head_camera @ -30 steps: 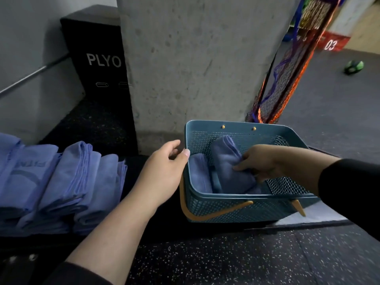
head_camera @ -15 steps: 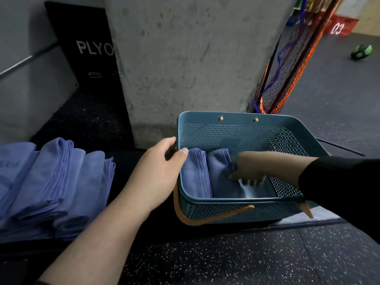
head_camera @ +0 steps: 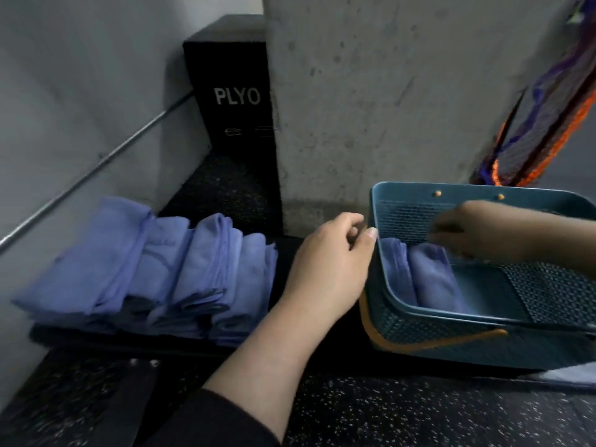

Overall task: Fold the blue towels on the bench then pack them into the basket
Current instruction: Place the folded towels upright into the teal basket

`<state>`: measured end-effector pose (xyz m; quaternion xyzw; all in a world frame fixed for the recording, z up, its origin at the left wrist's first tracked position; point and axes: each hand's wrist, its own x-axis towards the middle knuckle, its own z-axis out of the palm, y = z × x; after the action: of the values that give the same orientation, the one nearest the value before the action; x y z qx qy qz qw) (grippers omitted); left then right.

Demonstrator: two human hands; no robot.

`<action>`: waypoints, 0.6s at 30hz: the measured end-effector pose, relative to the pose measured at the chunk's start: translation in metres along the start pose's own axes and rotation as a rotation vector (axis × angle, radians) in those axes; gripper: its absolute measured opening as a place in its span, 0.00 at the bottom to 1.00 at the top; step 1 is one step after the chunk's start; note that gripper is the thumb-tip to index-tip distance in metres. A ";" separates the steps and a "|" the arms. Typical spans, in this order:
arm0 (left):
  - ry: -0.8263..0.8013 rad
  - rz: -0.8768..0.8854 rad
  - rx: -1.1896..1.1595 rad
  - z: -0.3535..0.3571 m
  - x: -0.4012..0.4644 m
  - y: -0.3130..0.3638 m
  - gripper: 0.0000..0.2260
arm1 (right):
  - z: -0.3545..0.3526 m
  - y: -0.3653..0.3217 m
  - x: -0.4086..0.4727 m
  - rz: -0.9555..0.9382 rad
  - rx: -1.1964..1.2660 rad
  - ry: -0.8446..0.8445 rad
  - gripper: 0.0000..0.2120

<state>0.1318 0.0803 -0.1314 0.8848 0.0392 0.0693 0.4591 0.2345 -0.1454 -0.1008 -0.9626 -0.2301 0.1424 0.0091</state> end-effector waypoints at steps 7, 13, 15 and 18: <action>0.234 0.120 0.044 -0.074 -0.029 -0.024 0.08 | -0.063 -0.100 -0.031 -0.096 0.590 0.543 0.13; 0.427 0.120 0.047 -0.140 -0.057 -0.066 0.06 | -0.045 -0.213 -0.025 -0.191 0.630 0.353 0.13; 0.511 0.102 0.082 -0.160 -0.066 -0.082 0.06 | -0.027 -0.241 -0.015 -0.192 0.677 0.282 0.10; 0.711 0.059 0.196 -0.194 -0.073 -0.108 0.09 | -0.003 -0.275 0.003 -0.215 0.751 0.249 0.06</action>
<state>0.0280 0.2891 -0.1159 0.8460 0.1771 0.3815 0.3275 0.1168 0.1022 -0.0757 -0.8728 -0.2588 0.0973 0.4023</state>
